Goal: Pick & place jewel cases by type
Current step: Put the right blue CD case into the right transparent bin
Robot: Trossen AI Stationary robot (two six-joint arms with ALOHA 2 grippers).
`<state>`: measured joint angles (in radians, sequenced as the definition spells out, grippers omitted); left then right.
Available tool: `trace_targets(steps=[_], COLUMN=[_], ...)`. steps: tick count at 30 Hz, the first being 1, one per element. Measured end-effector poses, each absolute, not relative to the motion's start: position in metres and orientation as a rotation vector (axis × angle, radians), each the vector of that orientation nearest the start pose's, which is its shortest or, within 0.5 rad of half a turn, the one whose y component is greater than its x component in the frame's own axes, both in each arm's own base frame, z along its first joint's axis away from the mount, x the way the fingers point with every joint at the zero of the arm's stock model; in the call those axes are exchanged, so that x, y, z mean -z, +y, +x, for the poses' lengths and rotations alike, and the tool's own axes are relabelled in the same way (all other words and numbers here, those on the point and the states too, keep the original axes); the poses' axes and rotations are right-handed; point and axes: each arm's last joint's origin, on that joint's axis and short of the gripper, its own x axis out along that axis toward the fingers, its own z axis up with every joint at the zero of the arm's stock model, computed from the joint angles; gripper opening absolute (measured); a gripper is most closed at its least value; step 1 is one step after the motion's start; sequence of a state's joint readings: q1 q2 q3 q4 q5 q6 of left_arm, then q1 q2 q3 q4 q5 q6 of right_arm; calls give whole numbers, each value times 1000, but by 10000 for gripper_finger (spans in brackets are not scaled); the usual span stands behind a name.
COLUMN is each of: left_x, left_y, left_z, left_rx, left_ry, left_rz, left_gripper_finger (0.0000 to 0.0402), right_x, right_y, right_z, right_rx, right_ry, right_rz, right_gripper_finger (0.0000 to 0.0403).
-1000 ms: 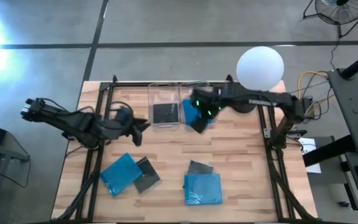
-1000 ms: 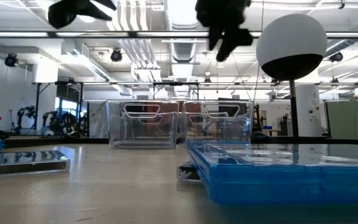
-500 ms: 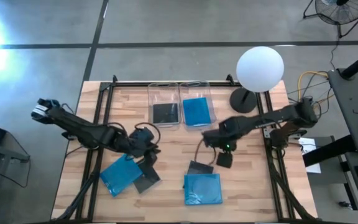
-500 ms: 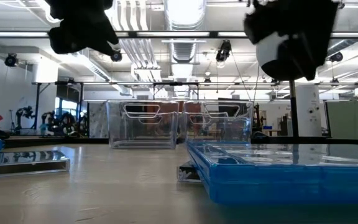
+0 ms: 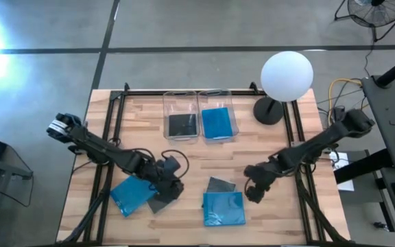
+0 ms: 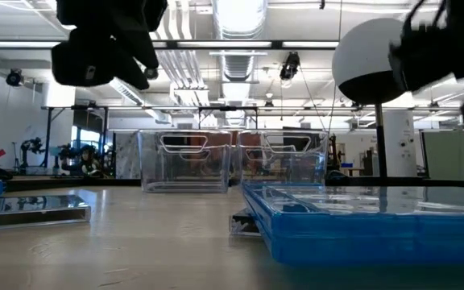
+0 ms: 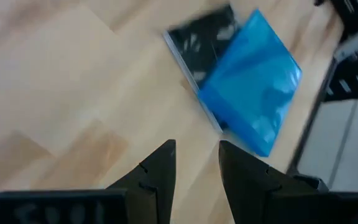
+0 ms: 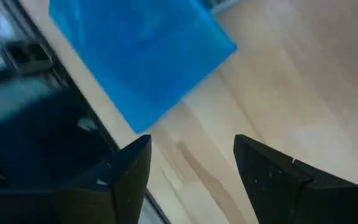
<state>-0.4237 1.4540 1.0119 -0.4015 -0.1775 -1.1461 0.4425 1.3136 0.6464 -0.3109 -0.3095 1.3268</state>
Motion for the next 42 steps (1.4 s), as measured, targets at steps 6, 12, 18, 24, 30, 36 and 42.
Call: trace_targets(steps=[6,12,18,24,30,36,42], left_x=[-228,-210,-197,-187,-173,-161,-153], left_y=[-132,-138,-142,-149,-153,-163,-177], left_z=[285,290,298,303,304,301,300], left_rx=[-199,-135,-125,-88,-35,46,84], left_ry=[850,897,902,916,998,1095,1091], left_rz=[-754,-550,-514,-532,-526,-537,-534], left_gripper_finger=[103,103,103,103,103,103,103], right_x=[-144,-118,-107,-111,-110,-108,-108], right_y=[120,134,147,157,158,158,157], right_z=[209,216,240,272,284,284,284], right_rx=[171,245,247,220,255,277,281], right_ry=[1137,1109,1106,1003,961,954,954], right_rz=[1330,1413,1420,1395,1395,1411,1413], right_gripper_finger=[224,224,224,224,224,224,224])
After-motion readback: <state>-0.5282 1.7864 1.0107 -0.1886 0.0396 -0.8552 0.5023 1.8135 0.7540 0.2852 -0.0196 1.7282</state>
